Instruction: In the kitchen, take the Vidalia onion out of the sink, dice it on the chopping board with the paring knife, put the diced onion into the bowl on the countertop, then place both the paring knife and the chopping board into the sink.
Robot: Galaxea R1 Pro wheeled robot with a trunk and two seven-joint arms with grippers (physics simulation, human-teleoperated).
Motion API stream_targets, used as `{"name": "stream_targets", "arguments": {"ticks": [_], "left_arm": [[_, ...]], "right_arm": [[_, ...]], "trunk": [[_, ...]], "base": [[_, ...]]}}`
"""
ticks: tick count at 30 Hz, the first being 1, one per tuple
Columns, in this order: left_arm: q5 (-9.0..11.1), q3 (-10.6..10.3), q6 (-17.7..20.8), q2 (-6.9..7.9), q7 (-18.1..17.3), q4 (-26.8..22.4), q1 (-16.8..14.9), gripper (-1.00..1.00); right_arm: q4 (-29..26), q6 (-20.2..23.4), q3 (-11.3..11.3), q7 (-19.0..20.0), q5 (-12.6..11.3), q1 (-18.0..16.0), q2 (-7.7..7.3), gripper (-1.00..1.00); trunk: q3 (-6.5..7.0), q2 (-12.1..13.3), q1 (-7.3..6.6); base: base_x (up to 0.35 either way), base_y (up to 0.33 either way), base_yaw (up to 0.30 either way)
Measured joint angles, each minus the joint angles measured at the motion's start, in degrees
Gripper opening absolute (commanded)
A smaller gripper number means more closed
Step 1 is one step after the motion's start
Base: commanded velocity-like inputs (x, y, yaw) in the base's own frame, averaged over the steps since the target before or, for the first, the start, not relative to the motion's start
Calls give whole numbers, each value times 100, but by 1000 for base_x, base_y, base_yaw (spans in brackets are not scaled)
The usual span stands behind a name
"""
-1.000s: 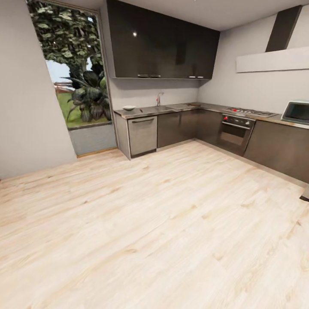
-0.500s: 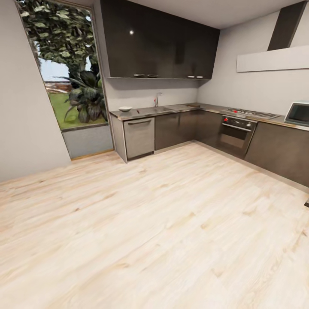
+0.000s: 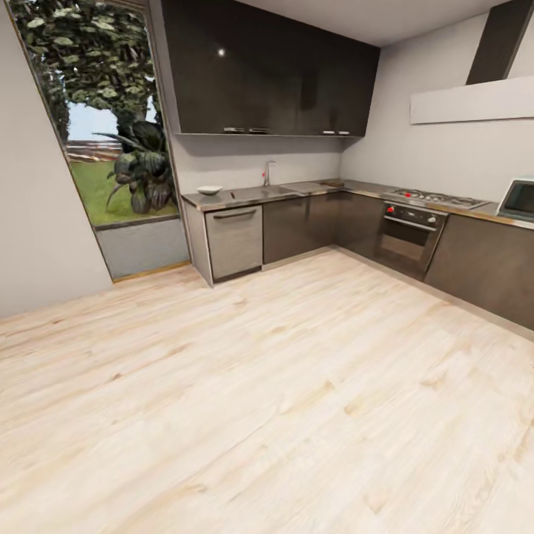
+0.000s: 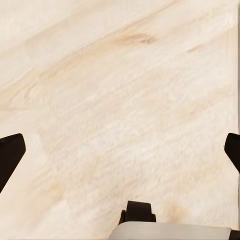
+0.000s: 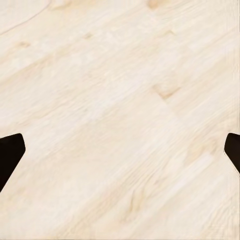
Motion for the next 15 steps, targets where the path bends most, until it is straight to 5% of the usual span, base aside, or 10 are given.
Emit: {"name": "stream_targets", "arguments": {"ticks": [15], "left_arm": [[0, -3, -2, 0, 0, 0, -1, 100]], "right_arm": [[0, 0, 0, -1, 0, 0, 0, 100]], "trunk": [[0, 0, 0]], "base": [[305, -141, 0]]}}
